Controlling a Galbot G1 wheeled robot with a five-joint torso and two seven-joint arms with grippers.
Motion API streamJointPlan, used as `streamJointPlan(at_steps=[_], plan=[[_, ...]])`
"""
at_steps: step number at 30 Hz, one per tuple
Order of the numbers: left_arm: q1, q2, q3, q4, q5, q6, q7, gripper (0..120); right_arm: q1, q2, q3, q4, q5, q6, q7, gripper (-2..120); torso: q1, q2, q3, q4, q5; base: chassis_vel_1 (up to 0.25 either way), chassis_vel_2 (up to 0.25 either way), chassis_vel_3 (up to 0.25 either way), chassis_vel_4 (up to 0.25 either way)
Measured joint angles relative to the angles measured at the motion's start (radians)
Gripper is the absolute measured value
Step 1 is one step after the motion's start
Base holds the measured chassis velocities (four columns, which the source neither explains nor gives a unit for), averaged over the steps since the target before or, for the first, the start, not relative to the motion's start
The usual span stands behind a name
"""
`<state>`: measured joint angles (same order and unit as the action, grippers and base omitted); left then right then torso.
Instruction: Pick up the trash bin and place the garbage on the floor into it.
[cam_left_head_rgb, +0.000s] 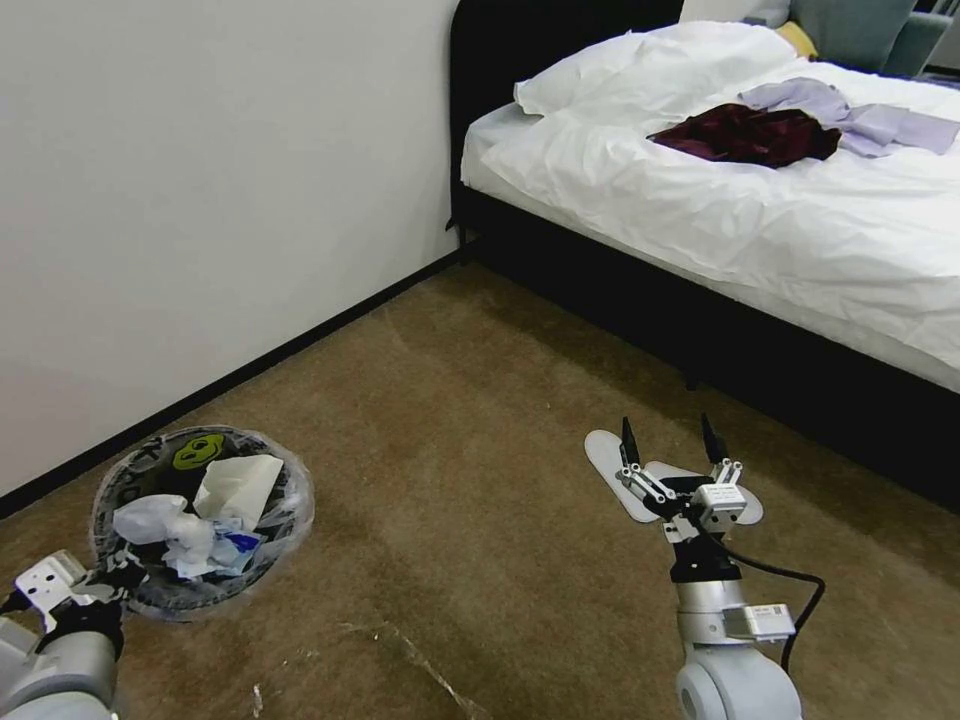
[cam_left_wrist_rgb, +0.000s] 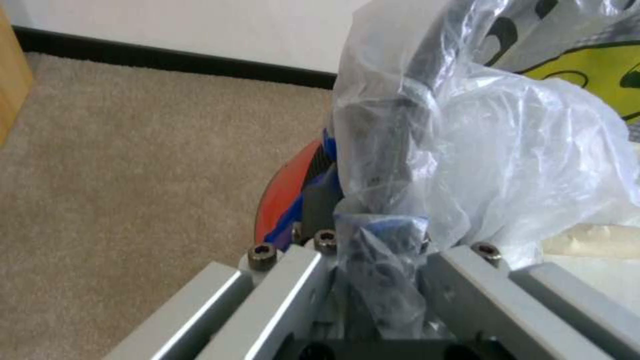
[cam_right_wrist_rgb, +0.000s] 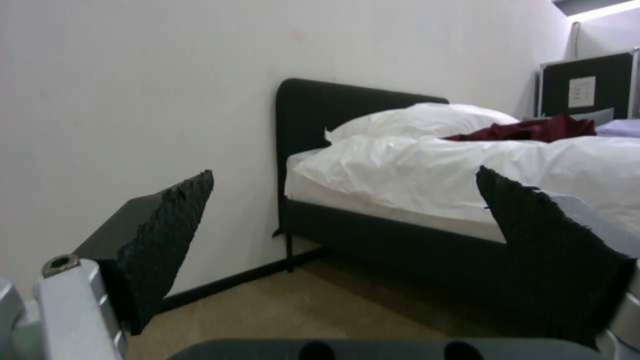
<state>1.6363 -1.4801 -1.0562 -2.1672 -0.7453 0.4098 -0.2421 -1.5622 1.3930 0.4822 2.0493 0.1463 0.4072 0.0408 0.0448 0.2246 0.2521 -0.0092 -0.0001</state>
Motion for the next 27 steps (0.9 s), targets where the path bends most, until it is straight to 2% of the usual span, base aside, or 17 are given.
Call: streamJointPlan(at_steps=[27], plan=[[-0.005,0.010,0.010,0.002,-0.014,0.004,0.002,0,-0.005,0.006,0.007,-0.048,0.009,-0.007,0.027,100,0.000,0.000,0.000,0.0000,-0.0001,0.000,0.000,0.000,0.000]])
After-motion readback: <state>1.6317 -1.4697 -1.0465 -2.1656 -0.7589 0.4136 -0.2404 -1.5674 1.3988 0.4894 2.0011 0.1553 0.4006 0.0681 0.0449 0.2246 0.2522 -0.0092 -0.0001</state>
